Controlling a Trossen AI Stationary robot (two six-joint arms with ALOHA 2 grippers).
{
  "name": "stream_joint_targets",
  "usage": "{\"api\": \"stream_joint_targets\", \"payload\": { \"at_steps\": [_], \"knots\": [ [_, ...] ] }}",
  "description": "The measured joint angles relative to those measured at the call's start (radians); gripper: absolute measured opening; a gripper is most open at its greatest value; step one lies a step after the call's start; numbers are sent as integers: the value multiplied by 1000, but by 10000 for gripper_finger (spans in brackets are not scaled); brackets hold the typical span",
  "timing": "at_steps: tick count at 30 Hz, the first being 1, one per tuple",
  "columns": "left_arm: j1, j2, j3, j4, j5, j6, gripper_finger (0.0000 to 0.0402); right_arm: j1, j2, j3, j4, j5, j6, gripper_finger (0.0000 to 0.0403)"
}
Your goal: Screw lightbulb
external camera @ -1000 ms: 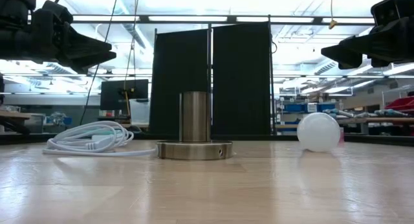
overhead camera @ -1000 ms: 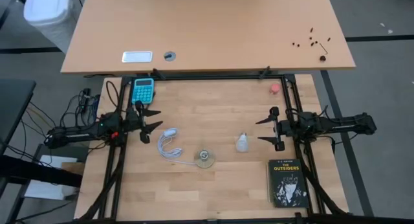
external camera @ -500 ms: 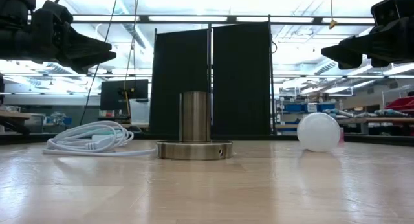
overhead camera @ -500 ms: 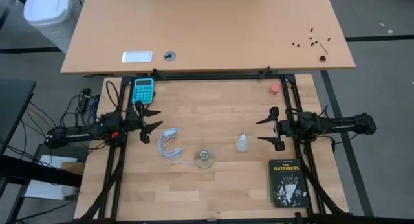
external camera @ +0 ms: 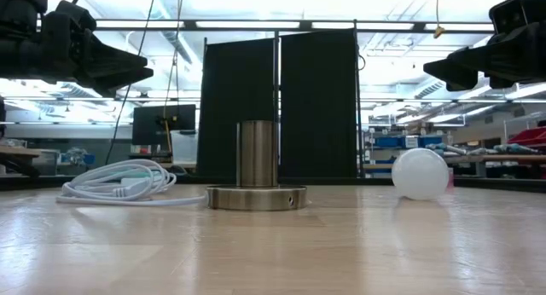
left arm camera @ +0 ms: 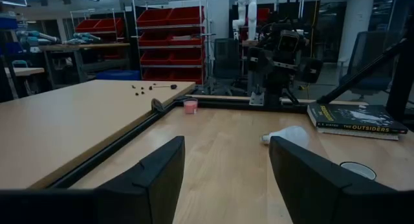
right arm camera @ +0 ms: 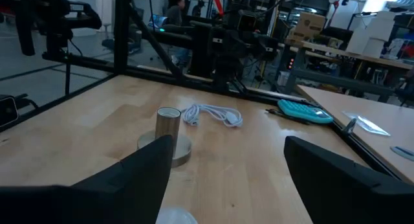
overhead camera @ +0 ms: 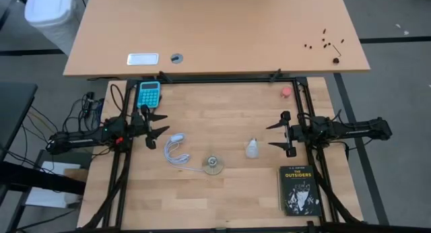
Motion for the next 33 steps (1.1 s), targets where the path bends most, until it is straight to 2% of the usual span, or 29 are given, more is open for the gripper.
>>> {"api": "stream_joint_targets", "payload": {
  "at_steps": [21, 27, 33],
  "knots": [
    [0, 0, 0, 0, 0, 0, 232, -1, 0, 0, 27, 0, 2, 308],
    [2, 0, 0, 80, -100, 87, 232, -3, 0, 0, 48, 1, 0, 308],
    [2, 0, 0, 147, -101, 73, 232, -9, 0, 0, 159, 25, 1, 308]
  ]
}}
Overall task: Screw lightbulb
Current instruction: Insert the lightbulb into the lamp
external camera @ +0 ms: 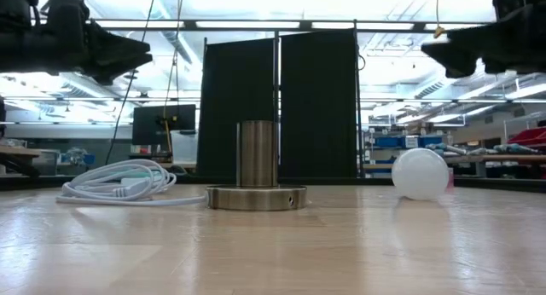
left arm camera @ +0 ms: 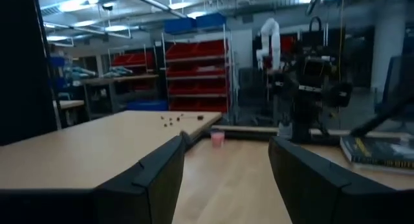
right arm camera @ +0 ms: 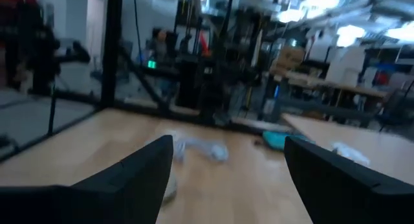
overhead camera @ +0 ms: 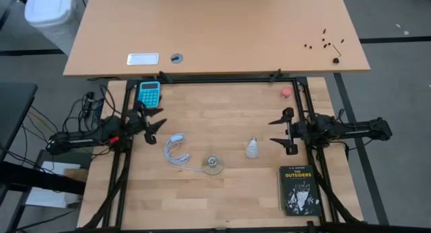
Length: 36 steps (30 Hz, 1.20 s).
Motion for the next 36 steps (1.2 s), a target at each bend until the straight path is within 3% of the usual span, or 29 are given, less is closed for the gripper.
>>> {"api": "stream_joint_targets", "payload": {
  "at_steps": [6, 11, 18, 20, 27, 32, 36],
  "knots": [
    [-2, 0, 0, 83, 1, -211, 232, 0, 0, 0, 143, 35, 188, 308],
    [-2, 0, 0, 135, -4, -226, 232, -2, 0, 0, 212, 104, 225, 308],
    [-2, 0, 0, 141, -34, -224, 232, -11, 0, 0, 220, 378, 222, 308],
    [-2, 0, 0, 142, -51, -224, 232, -17, 0, 0, 219, 411, 223, 308],
    [-2, 2, 1, 145, -24, -251, 232, -17, 0, 0, 188, 402, 281, 308],
    [-5, 72, 27, 117, 88, -268, 232, -15, 16, 0, 150, 217, 385, 308],
    [-5, 198, 50, 114, 91, -277, 232, -15, 79, 0, 147, 183, 444, 307]
  ]
}}
